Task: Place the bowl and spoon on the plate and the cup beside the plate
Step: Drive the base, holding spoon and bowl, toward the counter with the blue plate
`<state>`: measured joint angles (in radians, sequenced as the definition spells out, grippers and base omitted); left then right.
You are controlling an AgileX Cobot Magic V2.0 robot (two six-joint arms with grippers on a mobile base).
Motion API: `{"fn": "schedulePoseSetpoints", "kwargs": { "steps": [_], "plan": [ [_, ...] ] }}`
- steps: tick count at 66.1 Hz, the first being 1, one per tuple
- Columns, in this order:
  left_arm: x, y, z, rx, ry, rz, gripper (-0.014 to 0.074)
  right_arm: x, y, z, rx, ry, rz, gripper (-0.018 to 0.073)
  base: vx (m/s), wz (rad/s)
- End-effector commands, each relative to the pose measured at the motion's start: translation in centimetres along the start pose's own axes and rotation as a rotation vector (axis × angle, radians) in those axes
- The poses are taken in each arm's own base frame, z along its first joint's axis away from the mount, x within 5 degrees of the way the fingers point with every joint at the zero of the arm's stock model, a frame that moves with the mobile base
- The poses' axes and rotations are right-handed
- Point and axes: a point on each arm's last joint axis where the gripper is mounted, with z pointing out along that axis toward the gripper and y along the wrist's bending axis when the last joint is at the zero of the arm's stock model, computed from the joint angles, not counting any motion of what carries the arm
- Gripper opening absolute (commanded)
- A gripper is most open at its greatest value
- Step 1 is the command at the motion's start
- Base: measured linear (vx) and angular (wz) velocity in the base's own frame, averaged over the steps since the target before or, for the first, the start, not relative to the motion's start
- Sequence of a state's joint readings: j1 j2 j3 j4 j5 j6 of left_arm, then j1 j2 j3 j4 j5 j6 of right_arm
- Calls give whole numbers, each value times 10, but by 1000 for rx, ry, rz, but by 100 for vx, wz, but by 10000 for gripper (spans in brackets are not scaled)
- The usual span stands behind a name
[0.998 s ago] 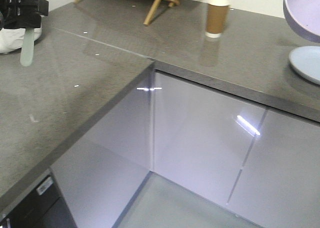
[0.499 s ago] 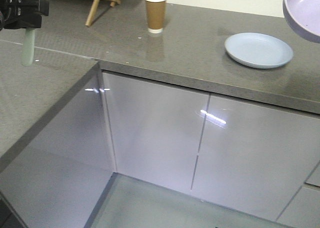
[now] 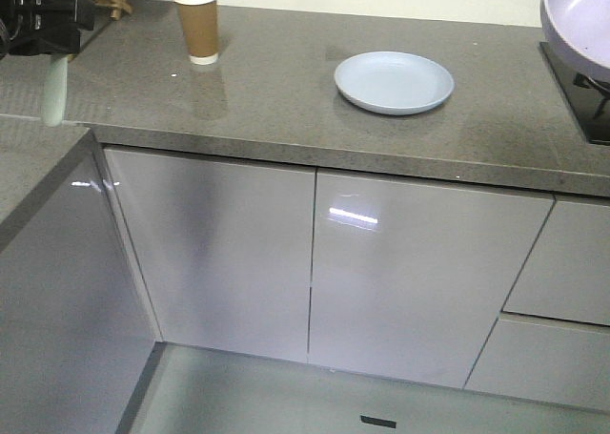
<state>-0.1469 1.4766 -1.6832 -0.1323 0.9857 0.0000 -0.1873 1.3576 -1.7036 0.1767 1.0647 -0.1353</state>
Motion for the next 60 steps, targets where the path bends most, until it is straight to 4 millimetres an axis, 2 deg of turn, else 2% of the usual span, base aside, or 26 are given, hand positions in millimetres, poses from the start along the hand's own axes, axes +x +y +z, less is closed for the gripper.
{"fn": "schedulePoseSetpoints", "kwargs": {
  "steps": [1, 60],
  "plan": [
    [-12, -6, -24, 22, -126, -7, -6, -12, 1, -21, 8, -131, -8, -6, 1, -20],
    [-12, -6, -24, 22, -126, -7, -6, -12, 1, -21, 7, -128, -8, -6, 2, -5]
  ]
}}
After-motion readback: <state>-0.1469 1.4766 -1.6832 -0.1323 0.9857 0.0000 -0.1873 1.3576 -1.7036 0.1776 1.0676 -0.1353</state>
